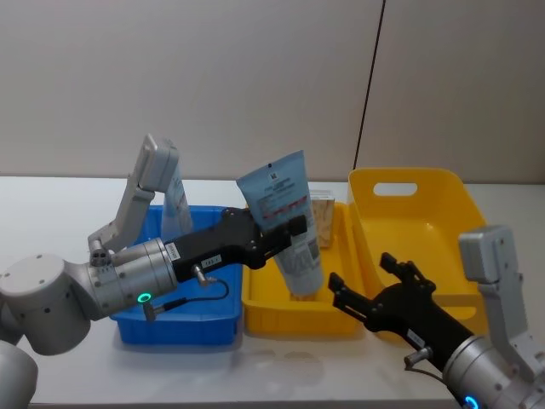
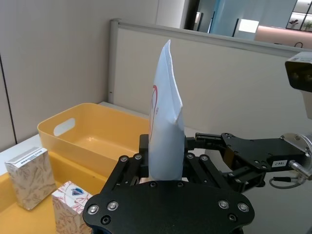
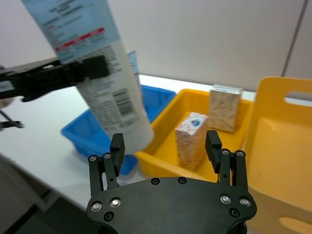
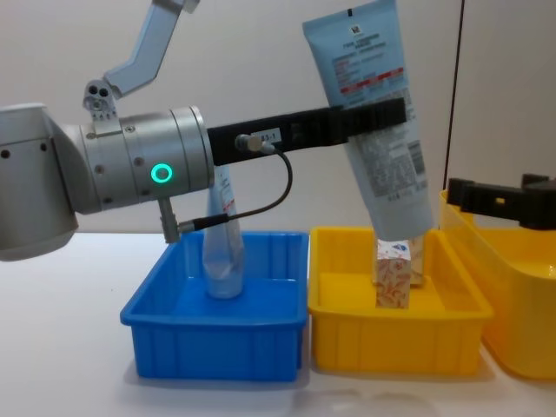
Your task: Bimanual collaborative sorting of washing and personal care products
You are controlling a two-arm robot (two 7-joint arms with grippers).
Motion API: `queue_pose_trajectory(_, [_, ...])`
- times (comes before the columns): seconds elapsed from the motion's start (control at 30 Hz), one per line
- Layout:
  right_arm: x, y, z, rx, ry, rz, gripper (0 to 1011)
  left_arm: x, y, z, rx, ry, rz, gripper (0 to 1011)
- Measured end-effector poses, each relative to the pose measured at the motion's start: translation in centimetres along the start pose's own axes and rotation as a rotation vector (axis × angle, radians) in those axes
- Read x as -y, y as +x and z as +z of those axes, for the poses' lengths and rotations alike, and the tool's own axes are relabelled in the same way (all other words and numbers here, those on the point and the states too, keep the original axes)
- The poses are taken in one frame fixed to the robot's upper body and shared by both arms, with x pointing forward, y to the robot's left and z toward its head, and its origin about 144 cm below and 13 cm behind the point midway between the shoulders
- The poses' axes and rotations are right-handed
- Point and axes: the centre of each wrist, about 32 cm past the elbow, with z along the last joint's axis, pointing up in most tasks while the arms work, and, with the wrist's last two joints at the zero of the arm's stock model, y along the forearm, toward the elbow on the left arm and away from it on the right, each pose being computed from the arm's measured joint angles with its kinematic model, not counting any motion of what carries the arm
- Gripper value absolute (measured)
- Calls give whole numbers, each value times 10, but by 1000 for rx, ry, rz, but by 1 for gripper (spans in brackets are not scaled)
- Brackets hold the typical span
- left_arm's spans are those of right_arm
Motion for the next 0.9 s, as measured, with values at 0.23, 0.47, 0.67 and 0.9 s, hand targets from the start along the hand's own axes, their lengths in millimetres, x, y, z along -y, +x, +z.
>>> queue_pose_trajectory(0.23, [-2, -2, 13, -40, -39, 86, 1003, 1, 0, 0, -4, 1, -17, 286])
queue_pose_trajectory(0.47, [-5, -4, 20, -32, -52, 132, 1003, 1, 0, 0, -6, 2, -28, 286])
queue_pose_trajectory(0.67, [-9, -7, 22, 19, -54, 149, 1003, 1, 0, 0, -7, 3, -33, 286])
queue_pose_trajectory(0.9, [-16, -8, 21, 117, -42, 140, 1003, 1, 0, 0, -8, 3, -37, 286])
